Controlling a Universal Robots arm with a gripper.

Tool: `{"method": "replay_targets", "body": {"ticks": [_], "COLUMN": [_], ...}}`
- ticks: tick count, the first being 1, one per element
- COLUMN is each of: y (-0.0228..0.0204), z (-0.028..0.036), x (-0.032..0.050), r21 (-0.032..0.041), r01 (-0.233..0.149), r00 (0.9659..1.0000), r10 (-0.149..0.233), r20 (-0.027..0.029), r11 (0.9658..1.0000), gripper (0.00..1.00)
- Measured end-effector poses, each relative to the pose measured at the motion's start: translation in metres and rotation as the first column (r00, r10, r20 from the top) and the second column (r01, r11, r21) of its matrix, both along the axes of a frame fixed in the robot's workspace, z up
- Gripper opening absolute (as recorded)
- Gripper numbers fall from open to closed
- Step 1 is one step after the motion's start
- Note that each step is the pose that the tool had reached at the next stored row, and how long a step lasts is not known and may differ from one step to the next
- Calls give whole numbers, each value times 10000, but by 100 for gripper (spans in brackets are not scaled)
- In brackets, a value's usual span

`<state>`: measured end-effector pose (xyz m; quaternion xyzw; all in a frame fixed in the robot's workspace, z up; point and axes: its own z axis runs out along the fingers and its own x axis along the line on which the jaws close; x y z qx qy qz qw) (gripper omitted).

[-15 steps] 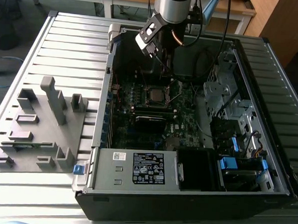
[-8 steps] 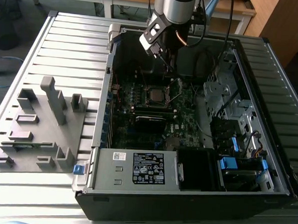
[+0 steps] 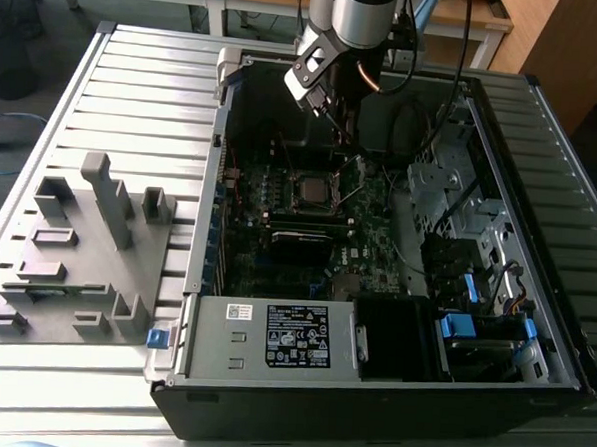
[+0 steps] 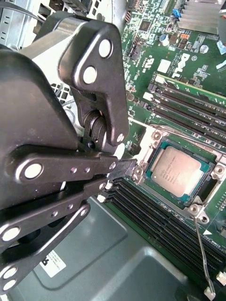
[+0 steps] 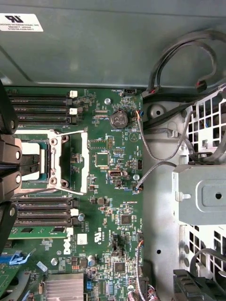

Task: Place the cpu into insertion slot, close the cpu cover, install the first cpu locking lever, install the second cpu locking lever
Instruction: 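Close the cpu cover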

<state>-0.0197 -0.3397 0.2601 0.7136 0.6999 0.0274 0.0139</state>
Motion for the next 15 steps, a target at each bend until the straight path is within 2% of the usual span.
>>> {"method": "replay_targets", "body": {"ticks": [15], "y": [0], "z": [7], "x": [14], "r21": [1], "r01": [0], "r00": [10000], "r10": [0], "r20": [0], "r11": [10000], "gripper": [11]}}
